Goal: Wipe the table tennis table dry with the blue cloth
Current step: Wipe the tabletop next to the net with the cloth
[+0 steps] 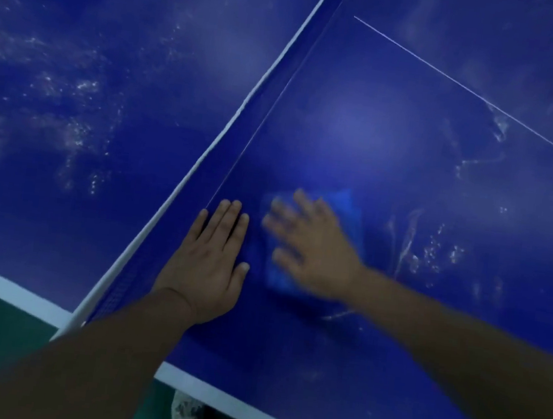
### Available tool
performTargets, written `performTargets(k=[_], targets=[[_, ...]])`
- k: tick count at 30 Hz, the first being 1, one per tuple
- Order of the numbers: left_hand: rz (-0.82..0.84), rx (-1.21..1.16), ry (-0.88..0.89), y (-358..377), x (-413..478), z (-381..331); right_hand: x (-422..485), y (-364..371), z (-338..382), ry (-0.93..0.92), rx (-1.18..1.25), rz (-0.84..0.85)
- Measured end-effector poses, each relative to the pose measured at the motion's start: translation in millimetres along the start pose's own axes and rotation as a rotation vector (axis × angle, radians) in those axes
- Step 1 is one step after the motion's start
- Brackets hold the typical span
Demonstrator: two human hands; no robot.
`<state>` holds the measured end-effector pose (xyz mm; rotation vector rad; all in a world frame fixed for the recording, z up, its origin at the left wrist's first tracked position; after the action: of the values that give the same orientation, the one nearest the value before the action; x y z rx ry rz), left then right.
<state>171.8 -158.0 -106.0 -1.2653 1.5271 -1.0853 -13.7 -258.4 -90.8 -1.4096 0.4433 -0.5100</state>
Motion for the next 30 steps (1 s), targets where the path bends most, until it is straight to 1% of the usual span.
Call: performTargets(k=[2, 3, 4, 5, 6, 7, 8, 9, 10, 11, 12, 13, 16, 18, 19, 21, 24, 26, 27, 28, 30], targets=[[-0.006, -0.089, 0.015, -3, -1, 2, -57, 5, 59, -0.303, 0.042, 0.136], [-0.006, -0.139, 0.021, -5, -1, 4, -74, 4, 64, -0.4, 0.072, 0.191], [-0.011, -0.192, 0.022, -7, -2, 5, -78, 1, 55, -0.456, 0.082, 0.208], [-0.021, -0.248, 0.013, -9, -3, 5, -70, -1, 38, -0.443, 0.046, 0.185], [-0.035, -0.299, -0.001, -11, -7, 6, -56, -3, 14, -0.343, 0.01, 0.148], [-0.052, -0.336, -0.016, -12, -12, 4, -38, -7, -13, -0.184, -0.009, 0.099], [-0.072, -0.358, -0.031, -13, -20, 2, -20, -14, -34, -0.016, -0.021, 0.091], [-0.092, -0.373, -0.045, -12, -28, -1, -4, -20, -44, 0.144, -0.014, 0.095], [-0.104, -0.388, -0.063, -10, -38, -3, 6, -19, -40, 0.262, 0.009, 0.112], [-0.111, -0.405, -0.086, -8, -46, -5, 10, -13, -25, 0.325, 0.025, 0.104], [-0.119, -0.42, -0.111, -6, -50, -5, 8, -8, 1, 0.328, 0.011, 0.086], [-0.128, -0.42, -0.123, -4, -51, -4, -3, -3, 33, 0.275, 0.005, 0.068], [-0.112, -0.3, -0.079, -3, -47, -6, -80, 10, 121, 0.023, 0.05, 0.089], [-0.082, -0.213, -0.033, -2, -45, -10, -131, 11, 131, 0.005, 0.064, 0.104], [-0.065, -0.175, -0.005, -1, -45, -12, -149, 12, 122, 0.032, 0.062, 0.101], [-0.039, -0.088, 0.059, 0, -46, -15, -166, 11, 88, 0.153, 0.004, 0.114], [-0.003, -0.036, 0.136, 1, -51, -25, -160, -2, 32, 0.488, 0.004, 0.087], [-0.013, -0.1, 0.098, 3, -56, -31, -133, -5, 30, 0.689, 0.059, 0.039], [-0.022, -0.136, 0.068, 4, -57, -32, -117, -3, 45, 0.723, 0.062, 0.022], [-0.033, -0.155, 0.047, 3, -58, -32, -104, 2, 69, 0.689, 0.038, -0.015], [-0.045, -0.149, 0.042, 3, -56, -31, -97, 13, 130, 0.505, 0.025, -0.027]])
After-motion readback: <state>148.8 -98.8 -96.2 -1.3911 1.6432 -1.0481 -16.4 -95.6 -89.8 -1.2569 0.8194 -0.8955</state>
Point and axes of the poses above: each hand's wrist, its own x-axis towards the middle knuckle, its own y-axis out of the palm, z = x × y, the point moved 3 cm from there along x, towards the middle knuckle, and after that the axes turned 3 degrees about -z, right-handed, at the moved point
